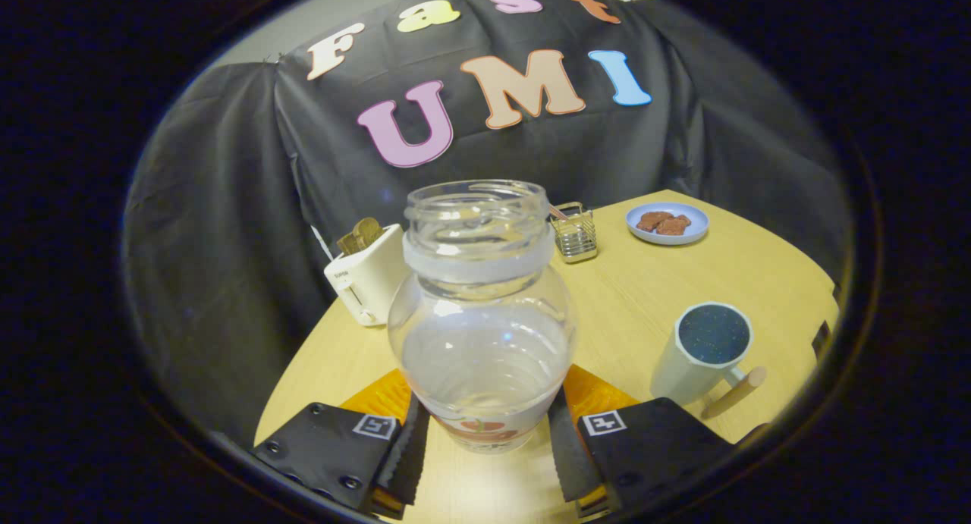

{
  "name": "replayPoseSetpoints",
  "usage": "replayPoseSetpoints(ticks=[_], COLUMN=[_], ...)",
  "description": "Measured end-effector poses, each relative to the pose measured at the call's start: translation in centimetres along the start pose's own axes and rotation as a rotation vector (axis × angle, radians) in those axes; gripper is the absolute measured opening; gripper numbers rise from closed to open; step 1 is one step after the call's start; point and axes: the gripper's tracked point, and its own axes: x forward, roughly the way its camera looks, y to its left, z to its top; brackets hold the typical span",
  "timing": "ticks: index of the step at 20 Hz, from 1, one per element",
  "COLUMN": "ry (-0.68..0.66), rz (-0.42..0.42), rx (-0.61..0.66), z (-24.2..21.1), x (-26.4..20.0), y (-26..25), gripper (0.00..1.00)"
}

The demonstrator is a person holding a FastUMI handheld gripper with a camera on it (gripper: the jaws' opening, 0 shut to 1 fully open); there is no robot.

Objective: Take the bottle from table, then pour the juice into the cup, finally place the bottle on the coaster

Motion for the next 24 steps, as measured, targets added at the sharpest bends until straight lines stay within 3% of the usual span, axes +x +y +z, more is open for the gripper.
replayPoseSetpoints(ticks=[13, 24], ry=[-0.040, -0.052], rz=[0.124, 0.199], rx=[0.581, 0.923], z=[3.6, 4.2], x=[1.2, 2.8], y=[-0.4, -1.6], gripper=[0.73, 0.73])
